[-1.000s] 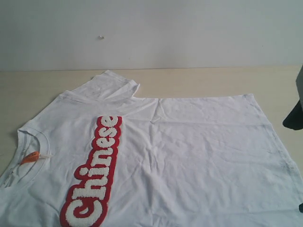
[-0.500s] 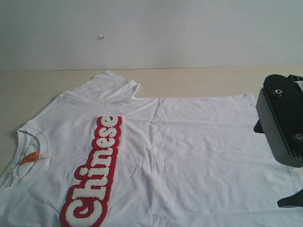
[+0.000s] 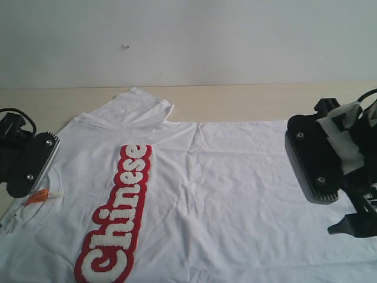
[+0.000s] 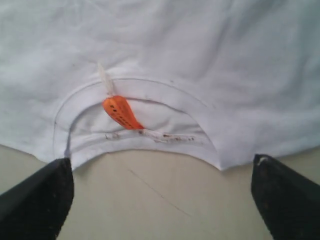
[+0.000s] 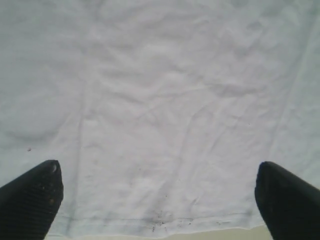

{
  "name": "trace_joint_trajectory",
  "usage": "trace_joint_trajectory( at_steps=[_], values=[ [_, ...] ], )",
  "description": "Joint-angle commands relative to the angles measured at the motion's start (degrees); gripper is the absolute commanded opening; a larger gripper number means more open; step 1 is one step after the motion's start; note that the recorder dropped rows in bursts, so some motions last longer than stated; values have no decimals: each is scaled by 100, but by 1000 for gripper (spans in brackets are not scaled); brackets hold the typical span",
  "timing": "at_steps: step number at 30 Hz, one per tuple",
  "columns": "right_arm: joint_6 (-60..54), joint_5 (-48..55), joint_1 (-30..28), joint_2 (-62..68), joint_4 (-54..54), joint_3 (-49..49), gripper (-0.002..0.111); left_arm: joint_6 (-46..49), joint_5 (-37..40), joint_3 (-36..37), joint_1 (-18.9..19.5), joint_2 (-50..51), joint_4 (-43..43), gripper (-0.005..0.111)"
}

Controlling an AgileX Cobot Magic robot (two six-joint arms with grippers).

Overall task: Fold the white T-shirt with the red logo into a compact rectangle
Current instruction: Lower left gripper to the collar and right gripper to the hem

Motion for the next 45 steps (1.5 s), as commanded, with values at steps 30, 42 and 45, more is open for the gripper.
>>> trace_joint_trajectory(
  at_steps=[30, 42, 45],
  values=[
    [-696, -934, -1426, 1611, 380, -412, 105, 1145, -415, -1635, 1265, 1715, -3482, 82],
    [-389, -1021, -1414, 1621, 446, -412, 105, 1129, -374, -1635, 1252, 1720, -3360, 105],
    [-170, -1247, -1414, 1621, 435, -412, 105, 1129, -264, -1635, 1252, 1720, -2908, 105]
  ],
)
